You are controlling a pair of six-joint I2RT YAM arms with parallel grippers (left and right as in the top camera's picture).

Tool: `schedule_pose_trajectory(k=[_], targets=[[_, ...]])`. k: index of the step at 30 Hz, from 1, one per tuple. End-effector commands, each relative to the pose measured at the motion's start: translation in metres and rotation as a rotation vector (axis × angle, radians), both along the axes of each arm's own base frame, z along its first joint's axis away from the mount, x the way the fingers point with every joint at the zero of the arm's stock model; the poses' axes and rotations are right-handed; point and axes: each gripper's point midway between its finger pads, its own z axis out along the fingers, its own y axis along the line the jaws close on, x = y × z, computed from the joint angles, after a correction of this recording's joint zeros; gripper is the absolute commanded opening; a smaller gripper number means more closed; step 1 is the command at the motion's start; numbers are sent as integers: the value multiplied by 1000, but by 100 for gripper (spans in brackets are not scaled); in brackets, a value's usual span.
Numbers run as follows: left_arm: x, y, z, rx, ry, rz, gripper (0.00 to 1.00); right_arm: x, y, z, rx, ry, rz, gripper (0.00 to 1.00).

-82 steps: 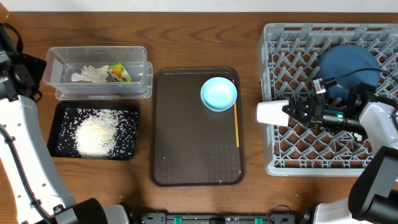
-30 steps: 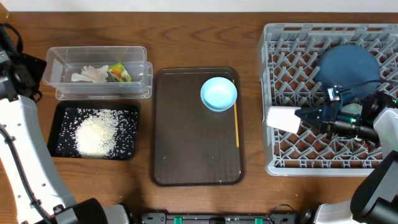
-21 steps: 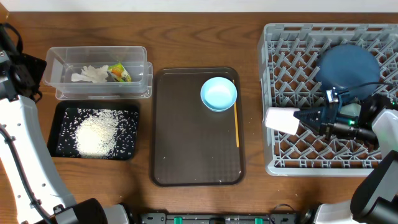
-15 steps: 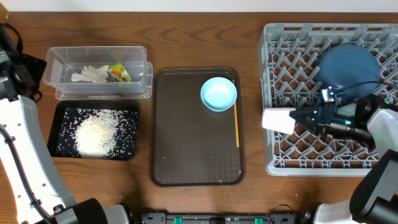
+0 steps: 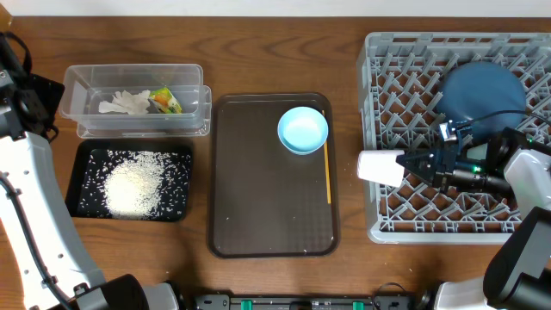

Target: Sort waste into correct bins and load items into the dishwasher rack

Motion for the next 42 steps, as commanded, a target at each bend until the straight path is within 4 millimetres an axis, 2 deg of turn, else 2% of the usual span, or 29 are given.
schedule_pose_trajectory(k=[1, 8, 17, 26, 30, 35, 42], targets=[[-2, 3, 0, 7, 8, 14, 95, -17, -6, -37, -154, 127, 42, 1], [-2, 3, 0, 7, 8, 14, 95, -22, -16, -49, -224, 185, 37, 1], [-2, 3, 0, 7, 7, 14, 95, -32, -43, -70, -348, 298, -7, 1], [-2, 3, 0, 7, 8, 14, 95, -41, -56, -84, -452, 376, -9, 1], [-2, 3, 0, 7, 8, 13, 95, -39, -60, -88, -477, 395, -31, 2], [-2, 3, 0, 7, 8, 14, 95, -31, -65, -85, -489, 386, -56, 3], [-2, 3, 0, 7, 7, 14, 95, -20, -75, -62, -542, 347, -72, 4]])
